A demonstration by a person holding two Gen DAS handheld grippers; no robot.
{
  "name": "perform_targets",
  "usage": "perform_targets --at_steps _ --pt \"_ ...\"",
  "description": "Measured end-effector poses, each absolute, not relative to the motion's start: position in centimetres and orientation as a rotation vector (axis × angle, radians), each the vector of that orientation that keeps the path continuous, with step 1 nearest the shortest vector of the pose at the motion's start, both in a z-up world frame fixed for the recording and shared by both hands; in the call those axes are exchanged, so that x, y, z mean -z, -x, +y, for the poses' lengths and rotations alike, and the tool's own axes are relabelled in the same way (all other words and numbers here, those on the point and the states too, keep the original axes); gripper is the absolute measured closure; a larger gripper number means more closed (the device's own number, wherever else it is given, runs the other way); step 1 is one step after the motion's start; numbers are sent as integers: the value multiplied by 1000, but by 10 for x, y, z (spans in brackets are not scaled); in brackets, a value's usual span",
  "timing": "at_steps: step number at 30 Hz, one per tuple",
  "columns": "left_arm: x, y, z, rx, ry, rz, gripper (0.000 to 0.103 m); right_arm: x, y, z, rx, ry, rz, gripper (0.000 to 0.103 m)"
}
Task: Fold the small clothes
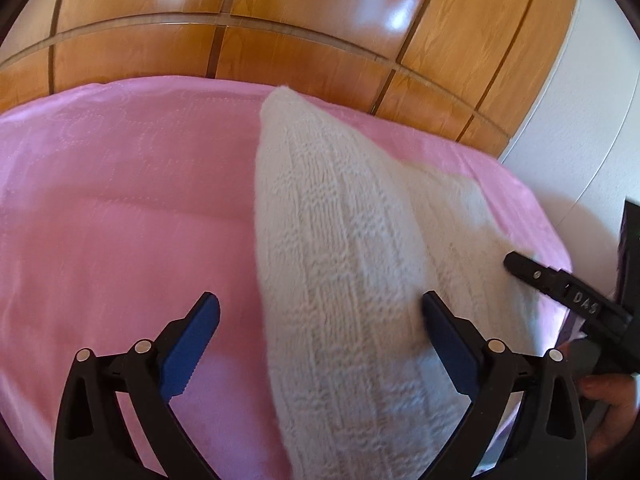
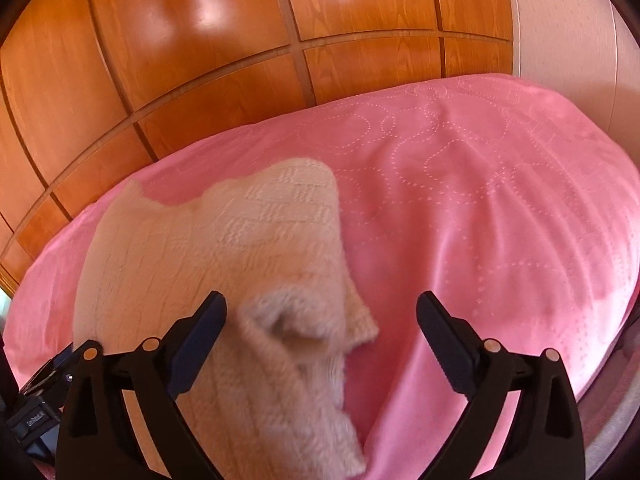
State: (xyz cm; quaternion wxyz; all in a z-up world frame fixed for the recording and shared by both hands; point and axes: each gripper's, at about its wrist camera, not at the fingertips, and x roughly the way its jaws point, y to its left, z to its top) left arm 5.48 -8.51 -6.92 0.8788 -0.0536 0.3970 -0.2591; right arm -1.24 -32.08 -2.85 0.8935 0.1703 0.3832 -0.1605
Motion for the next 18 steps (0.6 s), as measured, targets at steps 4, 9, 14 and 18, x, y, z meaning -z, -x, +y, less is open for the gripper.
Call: perform_targets --at_steps 4,9,14,18 --pt "74 -52 -85 541 94 832 4 32 11 -314 351 -314 816 6" --pt "76 -52 -79 554 139 862 4 29 15 -316 338 -350 817 5" --pt "78 -45 -72 581 172 872 4 24 19 -314 317 -356 819 5" --pt "77 -42 -70 604 180 870 4 21 21 -314 281 -378 818 5"
